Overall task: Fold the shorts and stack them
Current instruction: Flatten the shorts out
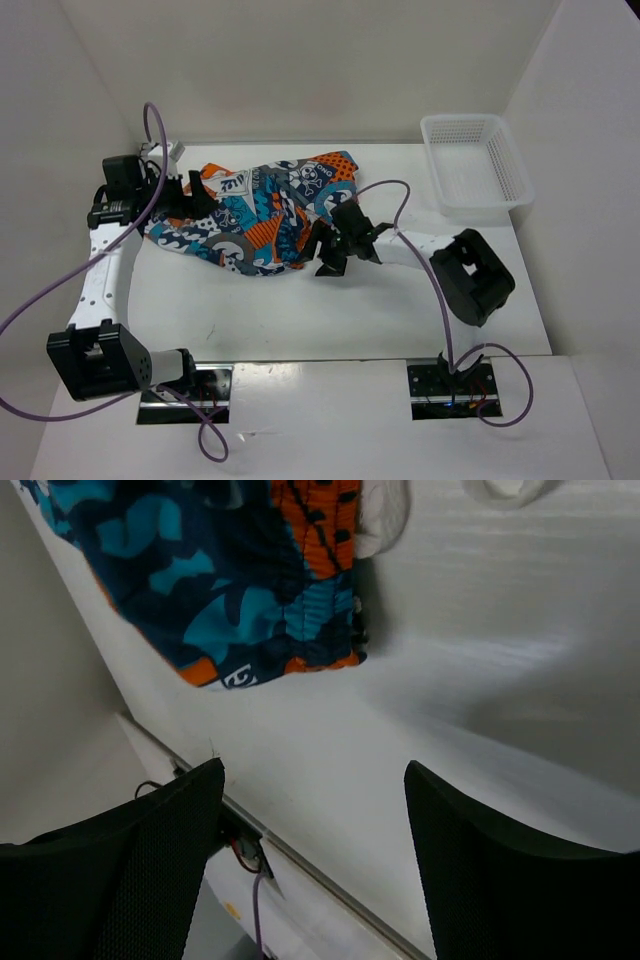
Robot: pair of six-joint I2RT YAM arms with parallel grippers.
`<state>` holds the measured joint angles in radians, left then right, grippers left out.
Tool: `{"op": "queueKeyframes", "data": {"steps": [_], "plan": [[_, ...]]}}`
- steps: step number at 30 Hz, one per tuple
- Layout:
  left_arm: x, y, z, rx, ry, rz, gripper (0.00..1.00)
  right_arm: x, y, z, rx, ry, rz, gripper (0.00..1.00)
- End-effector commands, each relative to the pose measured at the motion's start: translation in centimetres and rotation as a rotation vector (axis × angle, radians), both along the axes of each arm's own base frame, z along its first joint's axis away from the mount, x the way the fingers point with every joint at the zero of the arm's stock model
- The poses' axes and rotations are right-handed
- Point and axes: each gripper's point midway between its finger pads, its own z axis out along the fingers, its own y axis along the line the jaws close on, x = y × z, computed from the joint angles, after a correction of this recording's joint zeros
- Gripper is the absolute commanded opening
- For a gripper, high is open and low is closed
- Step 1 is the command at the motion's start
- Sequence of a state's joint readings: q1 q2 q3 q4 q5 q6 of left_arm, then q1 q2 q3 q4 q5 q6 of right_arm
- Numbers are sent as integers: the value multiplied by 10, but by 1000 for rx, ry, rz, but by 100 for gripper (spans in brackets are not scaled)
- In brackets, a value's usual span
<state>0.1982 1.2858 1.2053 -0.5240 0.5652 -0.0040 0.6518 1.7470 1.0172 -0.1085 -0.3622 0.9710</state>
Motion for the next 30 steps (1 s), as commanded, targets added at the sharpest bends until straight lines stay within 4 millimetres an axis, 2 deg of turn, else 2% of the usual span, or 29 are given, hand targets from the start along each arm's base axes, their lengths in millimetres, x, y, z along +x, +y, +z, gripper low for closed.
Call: {"op": "queueKeyframes", "data": {"steps": [1,4,5,7,8,9,13,14,17,18,19,22,25,30], "plan": [[-6,-4,27,-1,-87,-25,92,32,31,30,113,-101,-12,77],[-7,-5,30,1,-96,-25,93,42,38,23,96,-98,-1,73],[-7,-5,30,1,-96,-25,93,38,40,10,80,-76,8,73],[-7,-5,30,1,-96,-25,93,46,46,10,85,-82,8,69],[-7,-5,30,1,-96,-25,93,47,47,-1,68,-73,15,69],[-7,-5,30,1,-96,-25,94,50,49,-1,66,-70,15,67],[-6,-3,33,8,-104,-18,94,48,47,-27,23,-15,14,61],[-6,-3,33,8,-104,-18,94,49,48,-25,23,-15,14,59],[-5,-3,37,10,-113,-18,94,48,41,-37,-24,11,-17,54],[-5,-3,37,10,-113,-18,94,51,40,-31,-29,-1,-27,54],[-4,-3,34,8,-104,-18,94,50,37,-34,-47,6,-35,54],[-2,-1,38,15,-114,-11,94,48,30,-21,-69,-25,-28,64],[-1,-1,39,17,-123,-11,95,34,30,-26,-63,0,-1,70],[3,0,37,15,-114,-11,95,15,43,-37,-68,36,45,69]]}}
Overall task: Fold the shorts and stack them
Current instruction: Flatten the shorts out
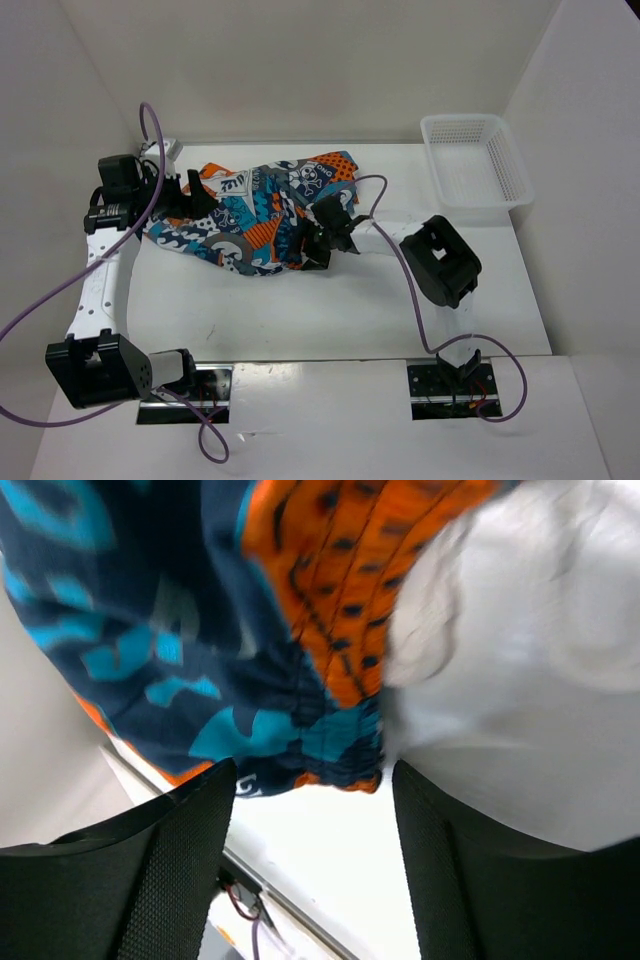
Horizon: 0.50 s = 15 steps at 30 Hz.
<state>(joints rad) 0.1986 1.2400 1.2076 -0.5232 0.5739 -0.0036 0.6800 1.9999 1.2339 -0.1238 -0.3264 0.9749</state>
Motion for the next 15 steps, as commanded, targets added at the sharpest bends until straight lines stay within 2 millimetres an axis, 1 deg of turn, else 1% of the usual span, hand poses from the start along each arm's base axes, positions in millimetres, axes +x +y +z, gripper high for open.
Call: {"op": "queueKeyframes", "data": {"steps": [1,2,3,4,5,6,7,8,9,12,13,14,15], "plan": [[9,2,21,11,-64,-4,95,-19,12,-1,-11,5,52,68],[9,2,21,11,-64,-4,95,-16,14,3,-3,-4,52,65],[9,2,21,11,-64,-4,95,-12,12,-2,-27,-8,35,53],[9,2,21,11,-64,-4,95,-4,14,3,-35,-31,19,44],[8,1,21,6,-65,-11,95,0,12,4,-54,-43,0,34],[8,1,21,6,-65,-11,95,2,4,-2,-98,-44,-25,26],[8,1,21,6,-65,-11,95,9,0,3,-104,-63,-38,9],[8,1,21,6,-65,-11,95,14,-8,4,-105,-61,-56,4],[8,1,21,6,-65,-11,95,15,-16,2,-123,-57,-73,0],[8,1,21,6,-65,-11,95,14,-54,2,-173,-59,-124,0],[8,1,21,6,-65,-11,95,7,-71,-7,-214,-45,-140,0],[7,1,16,3,-52,-11,95,10,-88,4,-223,-70,-166,0],[7,1,16,3,-52,-11,94,0,-110,-6,-281,-45,-185,0]]}}
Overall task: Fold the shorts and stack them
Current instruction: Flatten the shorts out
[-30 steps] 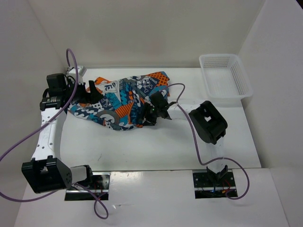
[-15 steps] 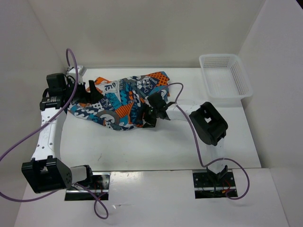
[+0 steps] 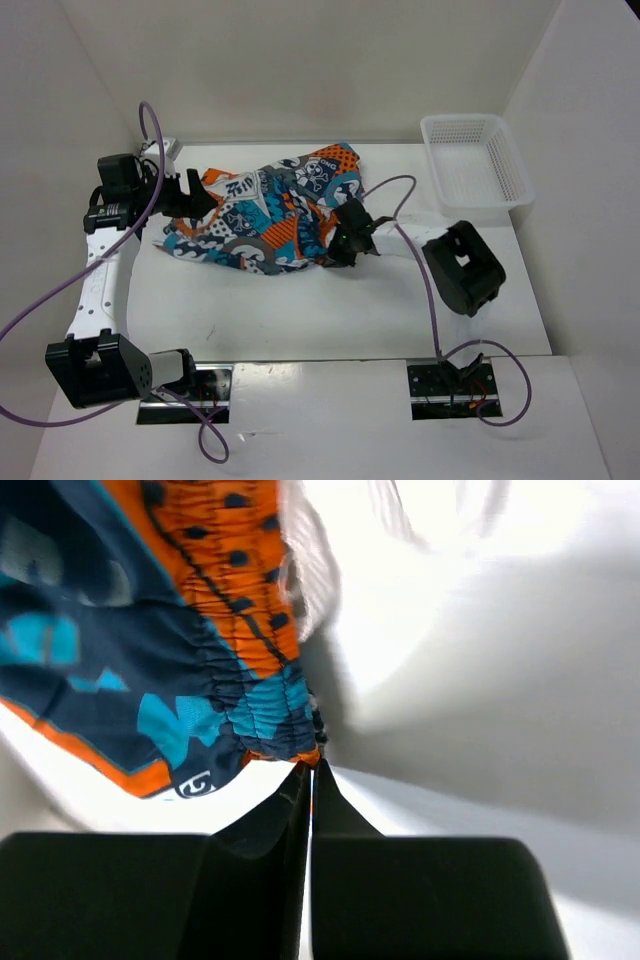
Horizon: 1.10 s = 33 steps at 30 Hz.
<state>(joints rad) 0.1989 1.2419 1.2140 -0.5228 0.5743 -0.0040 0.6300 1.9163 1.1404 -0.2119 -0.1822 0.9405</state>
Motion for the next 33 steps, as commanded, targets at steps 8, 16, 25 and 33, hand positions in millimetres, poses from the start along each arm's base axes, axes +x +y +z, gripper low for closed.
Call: {"op": "queueKeyframes", "data": {"steps": [8,16,25,33], "plan": [[-5,0,-29,-12,51,-3,98,15,-176,48,-260,-126,-259,12],[-53,-7,-92,-37,237,12,100,15,-177,69,-255,-147,-235,99],[-88,-16,-164,101,430,23,91,-16,-178,53,-201,-64,-212,86],[-78,-3,-198,149,491,65,91,7,-160,47,-50,-46,-179,77]]}}
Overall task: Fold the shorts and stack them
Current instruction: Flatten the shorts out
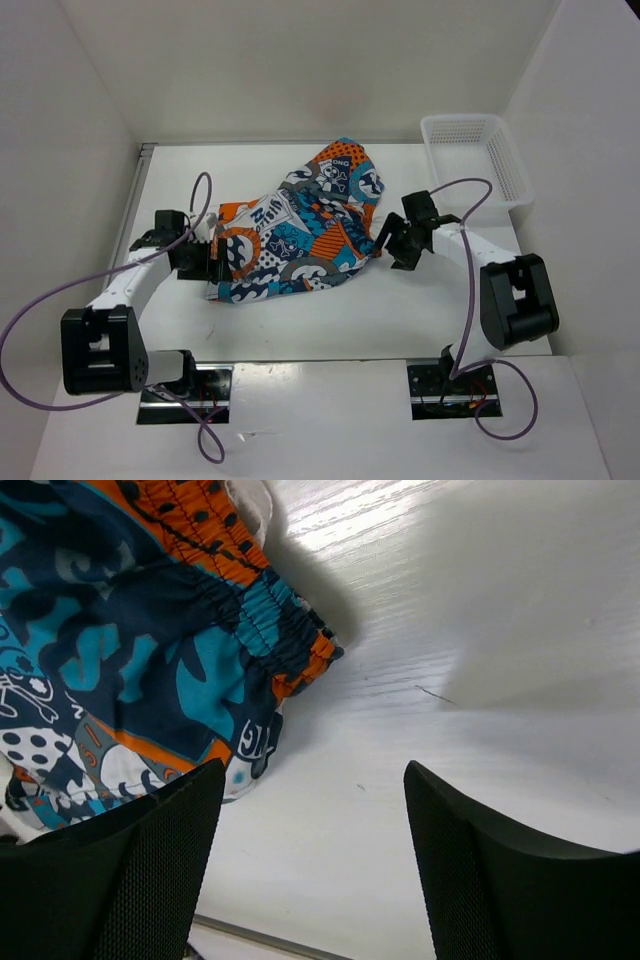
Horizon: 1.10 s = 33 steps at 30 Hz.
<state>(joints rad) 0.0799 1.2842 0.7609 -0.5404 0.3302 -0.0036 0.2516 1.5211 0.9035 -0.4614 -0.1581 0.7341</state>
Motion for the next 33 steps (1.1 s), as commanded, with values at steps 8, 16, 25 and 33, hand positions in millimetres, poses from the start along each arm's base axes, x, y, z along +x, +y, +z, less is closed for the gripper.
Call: {"op": "queueKeyframes", "data": {"steps": [8,16,25,33], "plan": [[24,-10,-16,-54,-40,-35,55,31,32,-10,143,-12,77,67],[18,-3,-12,-17,-5,-15,73,38,32,-16,134,-8,72,47],[16,-12,-25,-70,5,-39,26,41,31,-16,122,-10,75,35],[58,-19,12,-115,-103,-72,0,54,28,-1,96,-44,69,1]]}}
